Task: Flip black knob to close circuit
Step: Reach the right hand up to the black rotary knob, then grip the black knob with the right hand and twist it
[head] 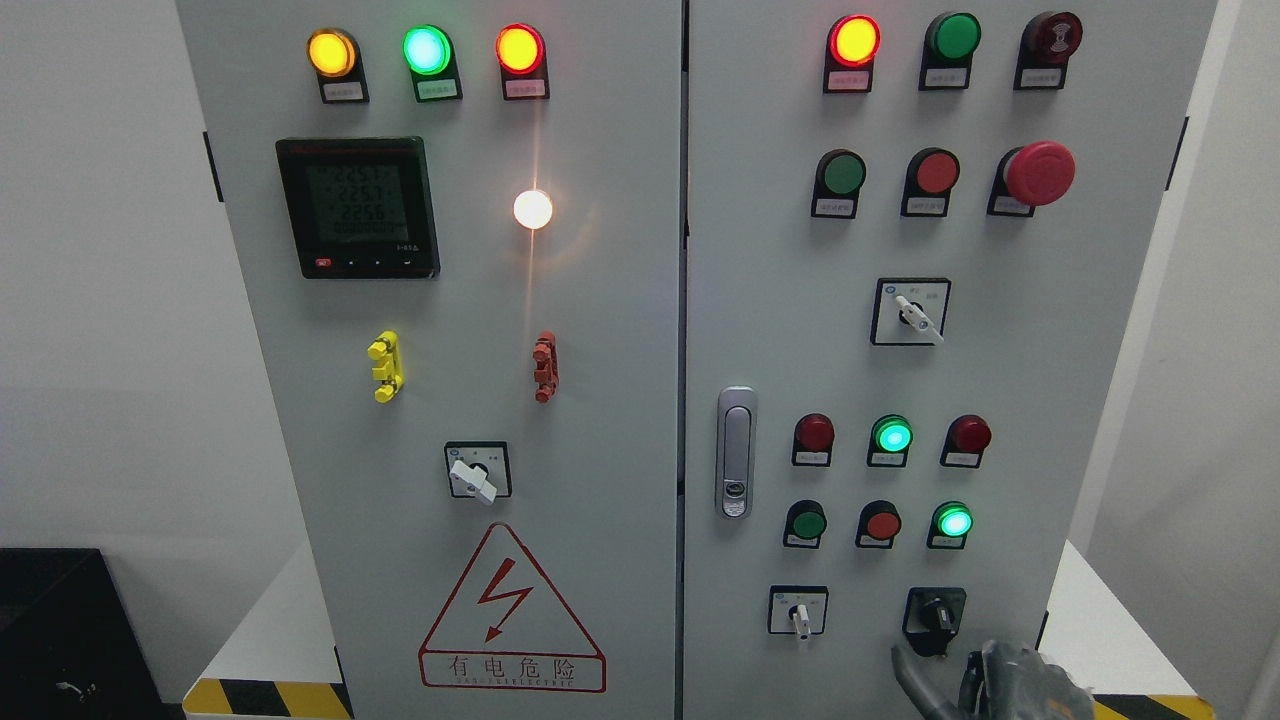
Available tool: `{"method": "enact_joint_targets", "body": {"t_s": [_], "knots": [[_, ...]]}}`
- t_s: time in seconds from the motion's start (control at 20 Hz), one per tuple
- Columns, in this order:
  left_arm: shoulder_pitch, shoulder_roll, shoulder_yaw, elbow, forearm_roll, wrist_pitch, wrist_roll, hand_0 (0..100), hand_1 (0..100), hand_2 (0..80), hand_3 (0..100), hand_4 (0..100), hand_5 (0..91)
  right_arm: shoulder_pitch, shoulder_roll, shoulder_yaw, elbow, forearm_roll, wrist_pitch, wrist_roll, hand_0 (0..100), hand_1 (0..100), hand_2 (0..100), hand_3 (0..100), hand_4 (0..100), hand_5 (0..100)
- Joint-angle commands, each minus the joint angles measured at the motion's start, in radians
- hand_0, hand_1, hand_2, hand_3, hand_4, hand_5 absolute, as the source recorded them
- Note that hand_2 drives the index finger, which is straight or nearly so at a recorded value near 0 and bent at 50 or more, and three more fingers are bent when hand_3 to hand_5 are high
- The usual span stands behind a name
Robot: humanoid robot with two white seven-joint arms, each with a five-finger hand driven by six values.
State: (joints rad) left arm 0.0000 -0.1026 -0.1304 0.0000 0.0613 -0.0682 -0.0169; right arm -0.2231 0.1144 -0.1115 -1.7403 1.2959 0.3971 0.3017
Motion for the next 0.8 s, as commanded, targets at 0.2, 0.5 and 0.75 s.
{"method": "enact_joint_targets", "body": {"t_s": [0.2,0.5,0.75], "knots": [[0.021,0.0,0.0,-0.023,0.0,-0.001,0.0,12,56,0.0,0,0,0.0,-0.025,-0.006,-0.063,0.039,-0.001,-0.007,-0.001,0,0,85,100,91,99],[0.021,0.0,0.0,-0.023,0.0,-0.001,0.0,12,56,0.0,0,0,0.0,-0.029,-0.007,-0.082,0.044,-0.001,-0.009,-0.001,0,0,85,100,91,98],[0.021,0.0,0.0,-0.023,0.0,-0.001,0.0,12,56,0.0,0,0,0.0,-0.029,-0.007,-0.094,0.047,-0.003,-0.009,-0.003,0,0,85,100,91,98]]}}
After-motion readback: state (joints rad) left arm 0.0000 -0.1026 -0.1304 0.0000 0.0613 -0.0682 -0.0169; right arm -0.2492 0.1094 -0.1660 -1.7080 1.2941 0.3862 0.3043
